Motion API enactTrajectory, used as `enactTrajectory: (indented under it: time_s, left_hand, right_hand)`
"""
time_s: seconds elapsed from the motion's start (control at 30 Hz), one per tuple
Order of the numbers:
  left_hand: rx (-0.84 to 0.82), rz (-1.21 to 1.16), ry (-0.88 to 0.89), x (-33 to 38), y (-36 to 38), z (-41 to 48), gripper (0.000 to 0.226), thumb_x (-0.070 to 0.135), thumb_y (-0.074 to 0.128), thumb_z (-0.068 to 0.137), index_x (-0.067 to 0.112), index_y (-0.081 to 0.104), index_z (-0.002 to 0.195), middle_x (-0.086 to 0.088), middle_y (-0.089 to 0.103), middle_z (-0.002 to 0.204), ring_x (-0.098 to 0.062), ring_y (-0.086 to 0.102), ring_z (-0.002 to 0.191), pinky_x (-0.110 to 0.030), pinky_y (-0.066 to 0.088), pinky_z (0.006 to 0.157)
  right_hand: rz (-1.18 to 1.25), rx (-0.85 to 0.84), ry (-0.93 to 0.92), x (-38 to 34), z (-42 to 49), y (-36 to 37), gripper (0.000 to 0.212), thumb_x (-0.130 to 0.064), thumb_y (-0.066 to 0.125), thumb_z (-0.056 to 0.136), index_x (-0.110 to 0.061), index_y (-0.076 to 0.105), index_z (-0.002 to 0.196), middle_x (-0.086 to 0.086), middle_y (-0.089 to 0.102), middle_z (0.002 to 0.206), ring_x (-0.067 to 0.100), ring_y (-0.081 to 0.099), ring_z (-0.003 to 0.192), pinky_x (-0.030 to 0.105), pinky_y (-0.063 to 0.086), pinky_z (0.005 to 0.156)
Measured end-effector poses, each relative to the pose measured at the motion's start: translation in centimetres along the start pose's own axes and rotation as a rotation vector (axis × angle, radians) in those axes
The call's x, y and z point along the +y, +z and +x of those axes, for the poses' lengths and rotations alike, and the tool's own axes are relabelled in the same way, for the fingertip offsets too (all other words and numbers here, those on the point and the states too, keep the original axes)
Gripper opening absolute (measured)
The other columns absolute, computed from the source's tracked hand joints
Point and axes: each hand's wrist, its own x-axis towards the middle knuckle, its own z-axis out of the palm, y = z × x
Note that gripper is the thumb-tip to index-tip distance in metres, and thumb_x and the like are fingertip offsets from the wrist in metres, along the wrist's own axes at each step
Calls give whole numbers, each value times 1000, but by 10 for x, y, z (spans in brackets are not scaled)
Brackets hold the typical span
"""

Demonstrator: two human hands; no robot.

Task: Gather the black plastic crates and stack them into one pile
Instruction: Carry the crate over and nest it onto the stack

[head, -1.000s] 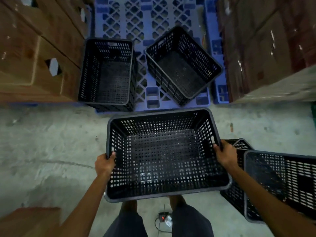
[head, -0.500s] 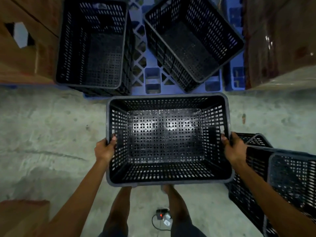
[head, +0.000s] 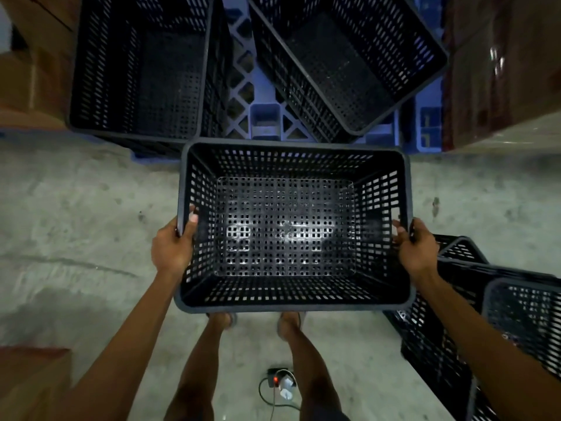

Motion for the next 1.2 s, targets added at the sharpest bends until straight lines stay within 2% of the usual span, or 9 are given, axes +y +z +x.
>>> enactTrajectory:
  time_s: [0.13, 0.27, 0.37, 0.47, 0.53, 0.63, 0.77, 0.93, 1.2]
  left_hand:
    - [-29, -85, -77, -13, 0, -6, 50, 57, 52, 91, 16, 71, 111, -10, 74, 91, -26, 69, 86, -35, 51, 74]
    - [-38, -116, -110, -17, 2, -9, 50, 58, 53, 91, 16, 71, 110, -13, 75, 95, -30, 71, 90, -44, 57, 81]
    - [-32, -128, -109, -13, 4, -6, 51, 61, 52, 90, 20, 70, 113, -10, 75, 97, -28, 70, 92, -42, 56, 83]
    - [-32, -164, -122, -10, 9, -2, 49, 60, 52, 90, 21, 71, 112, -6, 74, 94, -28, 70, 92, -45, 57, 84]
    - [-51, -185, -122, -11, 13, -2, 46, 57, 53, 91, 21, 70, 113, -4, 72, 93, -28, 70, 92, -46, 57, 85]
    - [-51, -184, -100, -14, 16, -3, 44, 55, 53, 93, 19, 69, 112, -7, 73, 95, -27, 69, 89, -44, 57, 83]
    - [-56, -165, -60, -16, 15, -1, 45, 55, 53, 92, 19, 70, 112, -4, 71, 91, -23, 67, 86, -40, 55, 80]
    - [-67, -283, -201, -16, 19, 7, 41, 52, 59, 88, 21, 72, 113, -8, 76, 100, -28, 72, 94, -48, 57, 89]
    - [-69, -318, -232, -23, 22, 15, 42, 48, 62, 88, 19, 71, 117, -10, 75, 106, -30, 71, 99, -47, 56, 92]
  right_hand:
    - [13, 19, -118, 4, -19, -3, 17, -22, 49, 101, -14, 58, 113, 8, 72, 107, 24, 67, 94, 36, 53, 83]
    - [1, 26, -186, 2, -27, -4, 25, -25, 46, 102, -10, 57, 118, 9, 71, 106, 28, 68, 94, 31, 50, 79]
    - [-44, 60, -178, -1, -22, -3, 25, -22, 46, 102, -10, 56, 122, 13, 72, 107, 33, 68, 93, 35, 51, 79]
    - [-70, 97, -179, -1, -16, -3, 25, -20, 47, 102, -8, 57, 122, 15, 72, 103, 34, 68, 89, 29, 44, 72]
    - [-60, 104, -183, 0, -14, -3, 26, -21, 47, 102, -8, 57, 122, 14, 72, 104, 32, 68, 91, 28, 43, 73]
    - [-37, 75, -193, 4, -15, -4, 28, -25, 47, 102, -10, 56, 123, 11, 72, 109, 29, 68, 94, 33, 50, 76]
    - [-52, 44, -209, 8, -15, -4, 24, -27, 46, 102, -12, 53, 121, 8, 72, 107, 20, 62, 82, 27, 43, 71]
    - [-43, 25, -192, 8, -14, -3, 22, -25, 46, 102, -14, 51, 121, 8, 72, 108, 15, 60, 81, 25, 43, 72]
    - [-16, -17, -162, 8, -13, 0, 25, -25, 46, 102, -15, 50, 124, 9, 72, 111, 20, 65, 85, 24, 43, 77]
